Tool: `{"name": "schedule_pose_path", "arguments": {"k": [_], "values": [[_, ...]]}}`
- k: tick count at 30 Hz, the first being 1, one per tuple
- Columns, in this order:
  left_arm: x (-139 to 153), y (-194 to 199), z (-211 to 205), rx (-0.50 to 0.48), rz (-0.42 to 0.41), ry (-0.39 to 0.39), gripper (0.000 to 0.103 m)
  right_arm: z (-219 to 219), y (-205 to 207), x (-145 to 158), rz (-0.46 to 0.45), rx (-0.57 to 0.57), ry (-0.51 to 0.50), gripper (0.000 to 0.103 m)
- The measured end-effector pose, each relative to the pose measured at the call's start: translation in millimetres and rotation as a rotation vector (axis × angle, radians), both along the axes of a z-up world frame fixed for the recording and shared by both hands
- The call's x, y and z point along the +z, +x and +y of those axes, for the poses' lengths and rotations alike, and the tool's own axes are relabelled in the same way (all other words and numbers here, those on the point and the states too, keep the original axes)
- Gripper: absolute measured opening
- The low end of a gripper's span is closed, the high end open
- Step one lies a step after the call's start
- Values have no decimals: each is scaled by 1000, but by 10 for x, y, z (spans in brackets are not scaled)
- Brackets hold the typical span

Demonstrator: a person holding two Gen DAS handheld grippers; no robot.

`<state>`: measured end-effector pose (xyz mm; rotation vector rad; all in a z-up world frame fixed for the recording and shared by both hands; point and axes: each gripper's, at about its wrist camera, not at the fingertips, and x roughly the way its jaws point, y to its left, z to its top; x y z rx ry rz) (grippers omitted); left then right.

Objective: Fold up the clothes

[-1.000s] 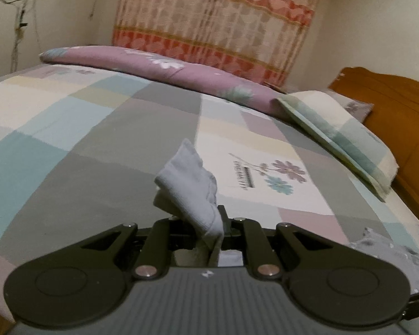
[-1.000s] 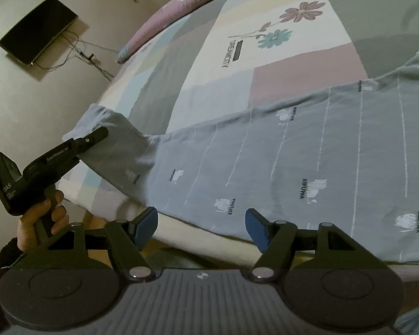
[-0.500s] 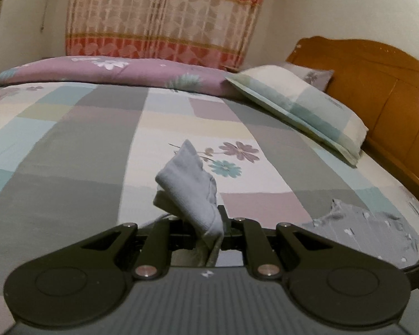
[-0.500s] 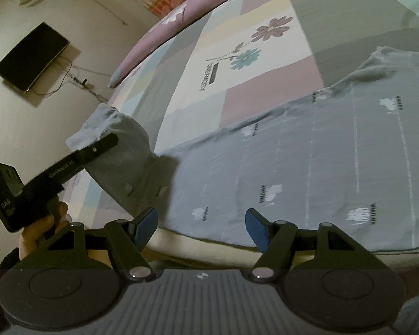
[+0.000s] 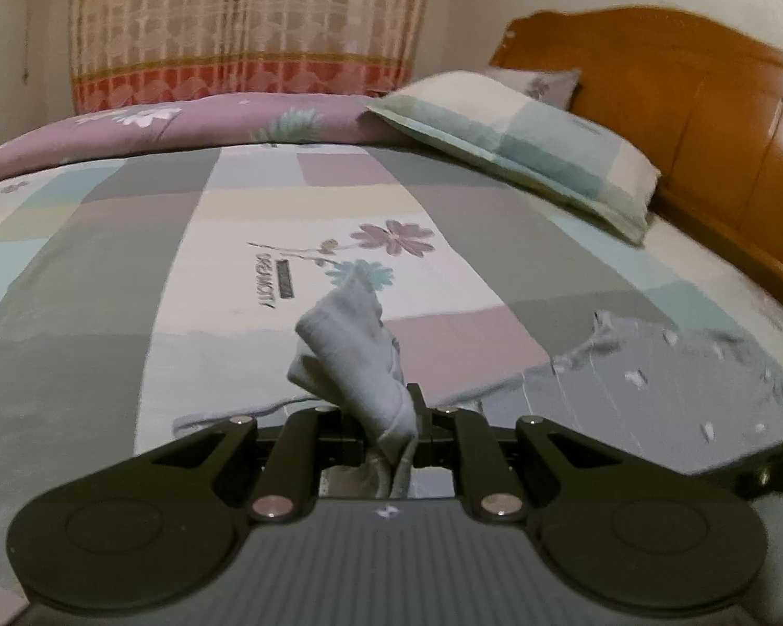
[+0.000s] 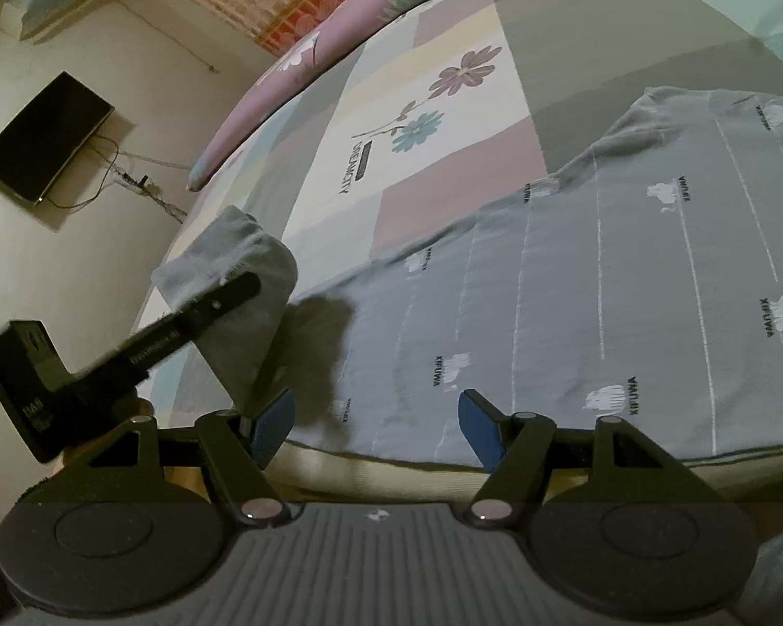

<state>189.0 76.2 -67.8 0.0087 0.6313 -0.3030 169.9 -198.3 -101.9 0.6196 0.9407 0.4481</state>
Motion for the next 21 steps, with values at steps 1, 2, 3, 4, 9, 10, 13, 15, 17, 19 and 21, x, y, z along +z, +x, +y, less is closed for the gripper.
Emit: {"name": "schedule_pose_path", "arguments": {"k": [1,2,3,4,9,10,13,15,17,19,21], "values": [[-30,-9,-36,-7,4,9,12,-12,-4,-3,0,-3,0,74],[-59,-17,-70,-14,9,17,12,-22,-6,-9,1,-7,-2,74],[-86,-20,-100,-20,14,23,12,-36,-6,-18,3,-12,-3,74],[-120,-20,-130,-27,22,28,12,-52,-5,-30,6,-18,-3,74],[-266,17,-210,-47,57,26,14,-94,-9,-67,16,-38,-6,74],[-290,33,-220,-50,67,17,14,-99,-10,-72,17,-41,-8,74],[-343,46,-248,-71,92,6,17,-122,-14,-79,18,-47,-11,74],[-366,42,-273,-92,97,2,23,-132,-14,-82,19,-53,-11,74],[-378,43,-280,-134,116,-18,34,-144,-12,-84,20,-59,-12,74],[-370,41,-271,-182,138,-37,45,-152,-10,-91,22,-63,-12,74],[-326,27,-237,-221,159,-56,45,-159,-8,-93,22,-65,-13,74]]}}
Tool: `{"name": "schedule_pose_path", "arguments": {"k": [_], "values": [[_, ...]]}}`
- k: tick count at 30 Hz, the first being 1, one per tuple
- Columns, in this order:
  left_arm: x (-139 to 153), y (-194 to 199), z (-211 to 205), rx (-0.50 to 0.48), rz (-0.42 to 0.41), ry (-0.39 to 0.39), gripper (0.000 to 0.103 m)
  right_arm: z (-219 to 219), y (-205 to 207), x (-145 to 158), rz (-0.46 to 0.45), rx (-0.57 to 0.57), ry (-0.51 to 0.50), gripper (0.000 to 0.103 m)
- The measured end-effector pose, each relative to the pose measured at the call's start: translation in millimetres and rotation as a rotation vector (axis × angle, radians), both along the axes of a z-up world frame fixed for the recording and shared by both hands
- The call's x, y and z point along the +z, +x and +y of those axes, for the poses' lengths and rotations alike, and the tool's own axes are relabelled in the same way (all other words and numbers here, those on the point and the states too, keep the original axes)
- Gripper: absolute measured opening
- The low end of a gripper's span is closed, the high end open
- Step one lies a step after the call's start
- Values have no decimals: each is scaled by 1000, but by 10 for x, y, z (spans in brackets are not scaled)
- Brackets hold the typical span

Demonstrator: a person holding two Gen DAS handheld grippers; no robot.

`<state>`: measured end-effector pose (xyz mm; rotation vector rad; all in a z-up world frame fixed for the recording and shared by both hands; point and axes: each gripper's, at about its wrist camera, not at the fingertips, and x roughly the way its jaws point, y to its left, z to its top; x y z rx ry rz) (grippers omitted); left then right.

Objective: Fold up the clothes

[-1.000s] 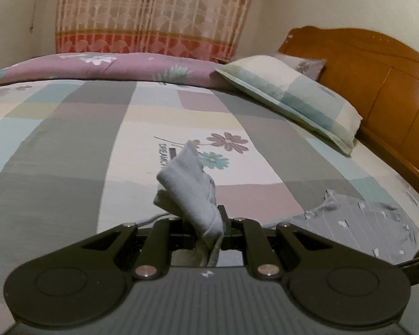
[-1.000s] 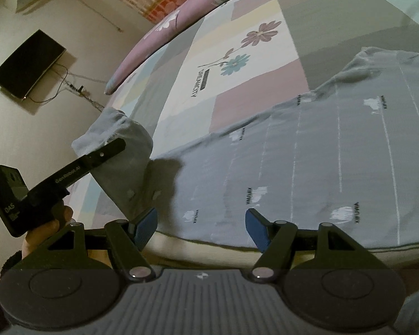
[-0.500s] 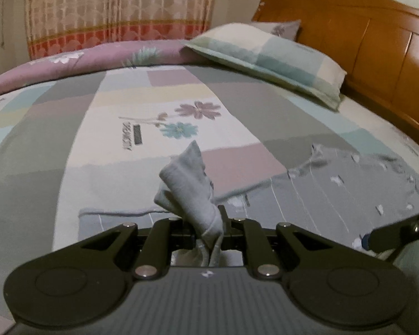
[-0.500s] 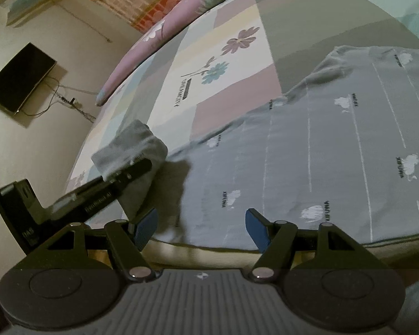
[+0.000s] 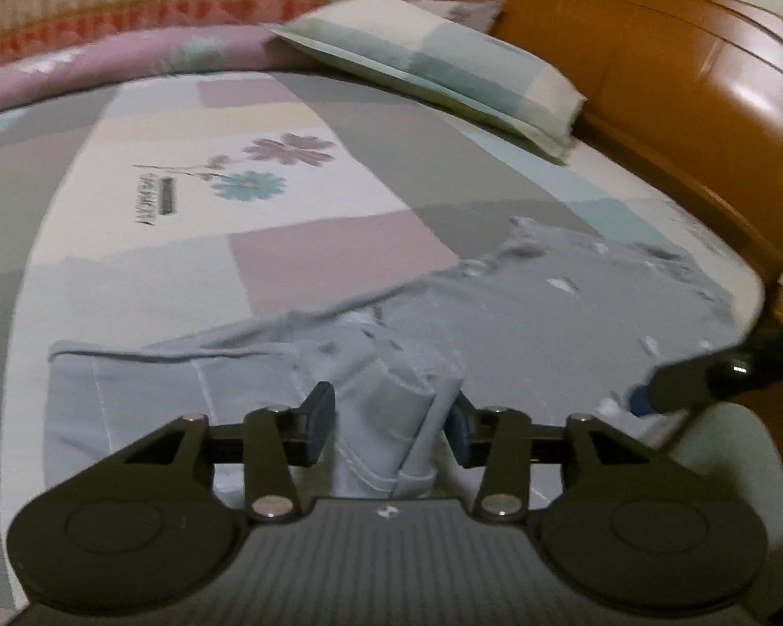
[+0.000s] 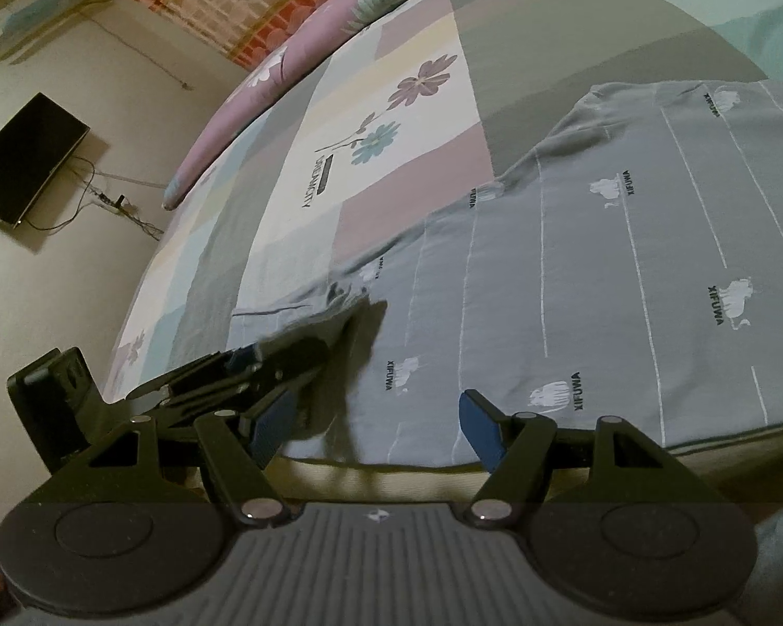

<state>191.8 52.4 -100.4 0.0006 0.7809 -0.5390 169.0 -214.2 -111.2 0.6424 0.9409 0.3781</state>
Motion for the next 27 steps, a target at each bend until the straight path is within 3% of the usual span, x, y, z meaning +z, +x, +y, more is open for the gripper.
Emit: {"name": "schedule_pose_path", "arguments": {"k": [4,7,9,15,17,19,22,27], "values": [[262,-78,245,-34,-44,-12,49,-28,-12,16,-10,-2,-7,74],[416,-74,476,21,-114,71,55,-29,-15,34,-29,1,-21,74],[391,-29,616,68,-106,121,55,33,7,58,-48,25,-44,74],[-80,-1,833,90,27,81,55,413,98,194,-149,146,-126,74],[-149,-69,866,74,29,84,58,534,116,215,-178,174,-145,74],[-88,-126,915,90,24,78,58,624,146,199,-203,212,-141,62],[30,-229,985,108,-27,77,58,679,272,83,-172,225,-120,42],[43,-435,952,55,-107,163,59,731,413,-190,-78,200,-89,41]]}}
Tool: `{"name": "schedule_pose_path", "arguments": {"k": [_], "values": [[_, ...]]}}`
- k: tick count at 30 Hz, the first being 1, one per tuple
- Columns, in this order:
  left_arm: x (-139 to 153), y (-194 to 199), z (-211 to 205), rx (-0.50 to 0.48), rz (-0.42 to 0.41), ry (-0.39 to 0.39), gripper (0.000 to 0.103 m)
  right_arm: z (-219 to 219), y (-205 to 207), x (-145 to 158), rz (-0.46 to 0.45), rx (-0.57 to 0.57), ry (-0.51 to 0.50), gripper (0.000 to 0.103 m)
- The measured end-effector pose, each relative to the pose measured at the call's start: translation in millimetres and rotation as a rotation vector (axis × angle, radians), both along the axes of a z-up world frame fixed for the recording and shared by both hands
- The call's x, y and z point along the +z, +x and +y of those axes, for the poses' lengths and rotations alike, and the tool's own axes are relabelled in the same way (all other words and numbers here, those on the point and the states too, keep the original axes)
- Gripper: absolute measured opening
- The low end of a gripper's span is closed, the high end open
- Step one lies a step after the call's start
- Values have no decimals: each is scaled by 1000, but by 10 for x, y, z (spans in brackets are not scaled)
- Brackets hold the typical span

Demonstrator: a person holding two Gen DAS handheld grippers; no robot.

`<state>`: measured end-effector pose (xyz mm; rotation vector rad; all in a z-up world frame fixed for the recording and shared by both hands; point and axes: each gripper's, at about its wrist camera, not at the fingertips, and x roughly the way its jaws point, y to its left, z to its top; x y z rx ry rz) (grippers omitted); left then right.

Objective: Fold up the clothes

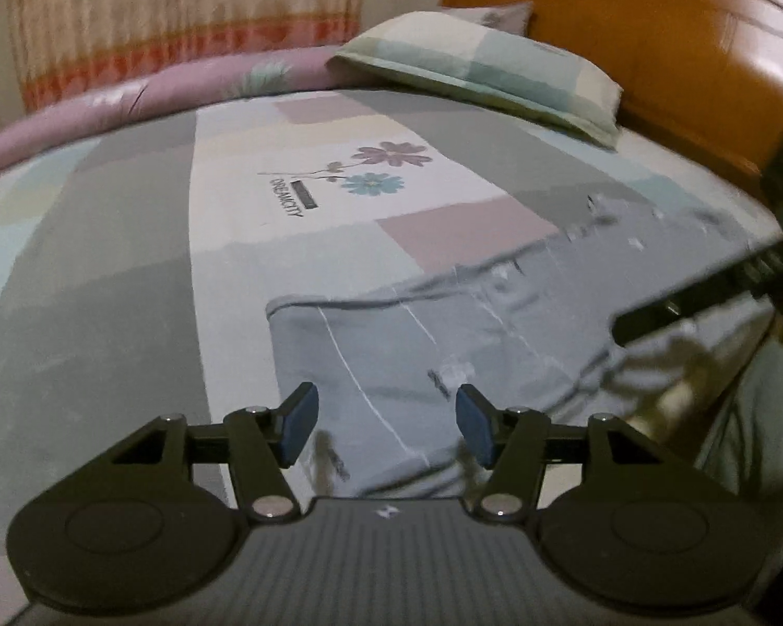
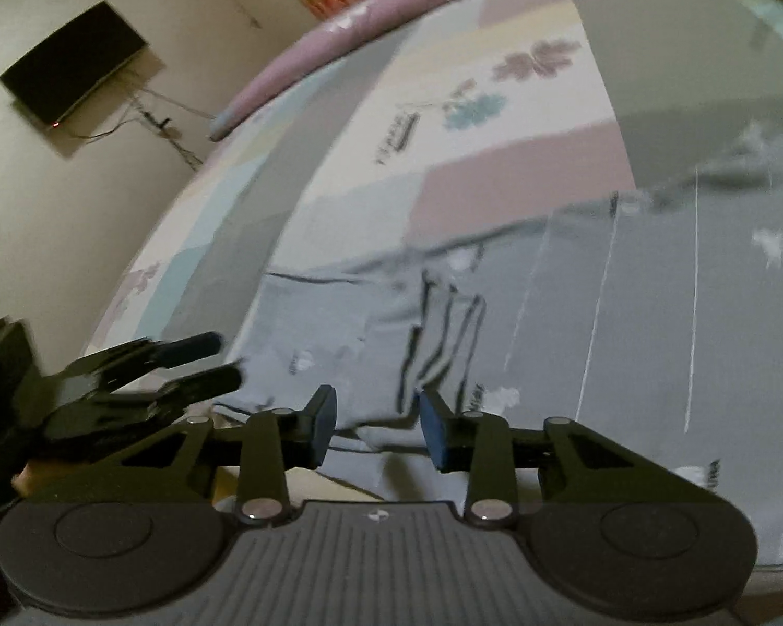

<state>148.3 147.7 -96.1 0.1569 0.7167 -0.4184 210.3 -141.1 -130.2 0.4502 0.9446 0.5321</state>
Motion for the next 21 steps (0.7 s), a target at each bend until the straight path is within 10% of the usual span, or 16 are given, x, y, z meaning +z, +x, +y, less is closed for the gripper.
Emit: {"name": "schedule_pose_path", "arguments": {"k": [7,21], "values": [[-192,-146,-35,-51,-9,46,60,73,27,-104,-4,-42,-29,11],[-311,-141,39,-96,7,28,66,35,-29,-115,54,-44,33,15]]}}
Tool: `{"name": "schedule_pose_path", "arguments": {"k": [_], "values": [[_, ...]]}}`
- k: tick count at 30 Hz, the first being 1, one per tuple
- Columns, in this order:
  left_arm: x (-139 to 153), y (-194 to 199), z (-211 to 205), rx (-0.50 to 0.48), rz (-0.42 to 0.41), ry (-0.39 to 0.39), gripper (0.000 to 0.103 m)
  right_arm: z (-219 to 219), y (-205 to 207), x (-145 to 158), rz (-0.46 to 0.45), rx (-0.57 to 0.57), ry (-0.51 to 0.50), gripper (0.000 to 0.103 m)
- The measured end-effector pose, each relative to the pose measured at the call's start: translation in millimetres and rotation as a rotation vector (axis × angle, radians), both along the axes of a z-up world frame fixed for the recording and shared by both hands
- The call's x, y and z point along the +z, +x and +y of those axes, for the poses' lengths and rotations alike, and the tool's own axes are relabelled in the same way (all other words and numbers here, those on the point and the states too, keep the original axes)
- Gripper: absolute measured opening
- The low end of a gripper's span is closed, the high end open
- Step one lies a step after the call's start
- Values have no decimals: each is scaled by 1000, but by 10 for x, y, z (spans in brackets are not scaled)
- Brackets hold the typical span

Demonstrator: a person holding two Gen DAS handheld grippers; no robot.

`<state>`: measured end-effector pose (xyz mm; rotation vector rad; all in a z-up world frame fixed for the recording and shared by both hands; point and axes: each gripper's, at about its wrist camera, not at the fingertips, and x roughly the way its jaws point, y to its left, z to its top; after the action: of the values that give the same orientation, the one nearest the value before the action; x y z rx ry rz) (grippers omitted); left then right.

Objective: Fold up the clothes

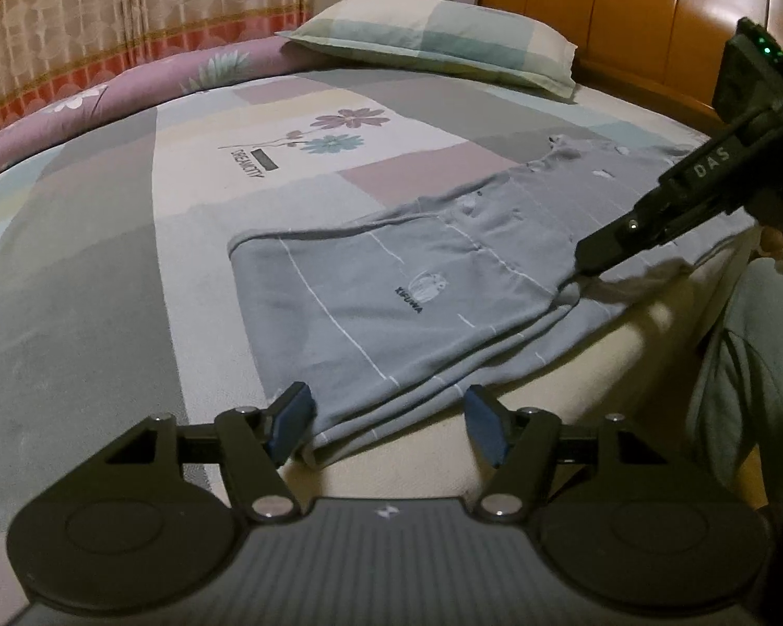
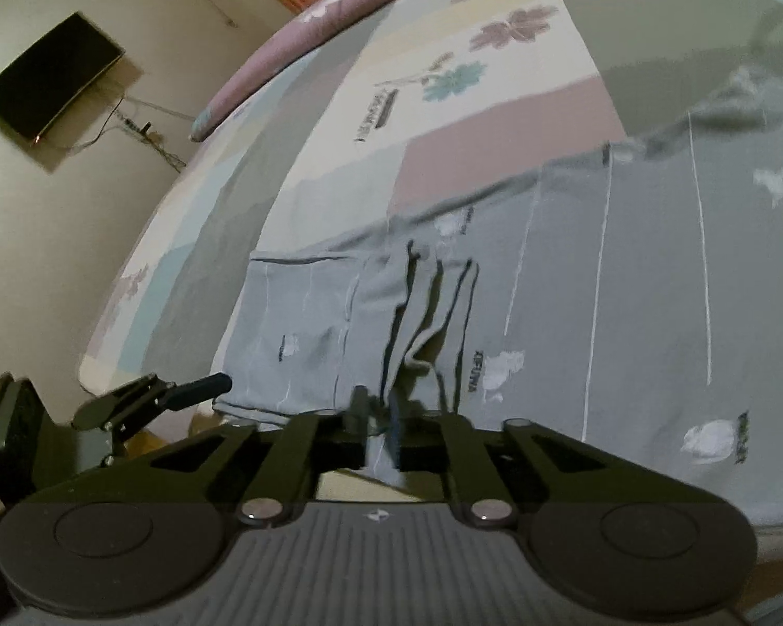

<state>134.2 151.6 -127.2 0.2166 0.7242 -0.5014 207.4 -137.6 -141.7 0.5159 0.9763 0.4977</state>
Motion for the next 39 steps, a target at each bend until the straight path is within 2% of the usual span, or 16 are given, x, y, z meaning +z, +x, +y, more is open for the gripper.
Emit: {"name": "schedule_pose_path", "arguments": {"k": [1,3,9,11,13,15,17,19,22,25,29,31,35,38,39], "values": [[-2,-1,-2,-1,0,1,66,-1,5,-10,0,-4,6,15],[-1,-4,0,-4,5,3,66,8,0,-12,-3,-1,8,5],[154,85,120,-15,32,-55,66,-24,-66,63,5,26,-81,10],[268,189,139,-7,-7,-58,66,-19,-106,189,-60,26,-122,12],[345,351,127,-3,-33,-60,66,54,-113,349,-164,40,-172,14],[359,566,90,-6,-26,-83,66,197,-67,428,-242,98,-200,20],[277,753,20,-6,2,-89,66,345,-5,362,-265,150,-220,21],[192,933,-47,-6,29,-94,66,459,45,198,-230,189,-263,21],[-7,1041,-68,23,50,-72,67,439,-23,52,-246,192,-268,21],[-4,1045,-18,33,43,-111,67,329,-18,18,-223,177,-224,21],[68,1090,-11,50,48,-91,67,310,-21,2,-220,170,-207,21],[59,1045,-22,33,50,-56,67,312,-33,-2,-227,163,-212,21],[155,847,-16,33,24,12,65,288,-11,-19,-221,158,-198,21],[194,577,-5,-26,28,-18,67,272,-14,-30,-222,152,-189,21],[140,503,-5,-26,55,-15,67,273,-15,-33,-222,149,-186,21]]}}
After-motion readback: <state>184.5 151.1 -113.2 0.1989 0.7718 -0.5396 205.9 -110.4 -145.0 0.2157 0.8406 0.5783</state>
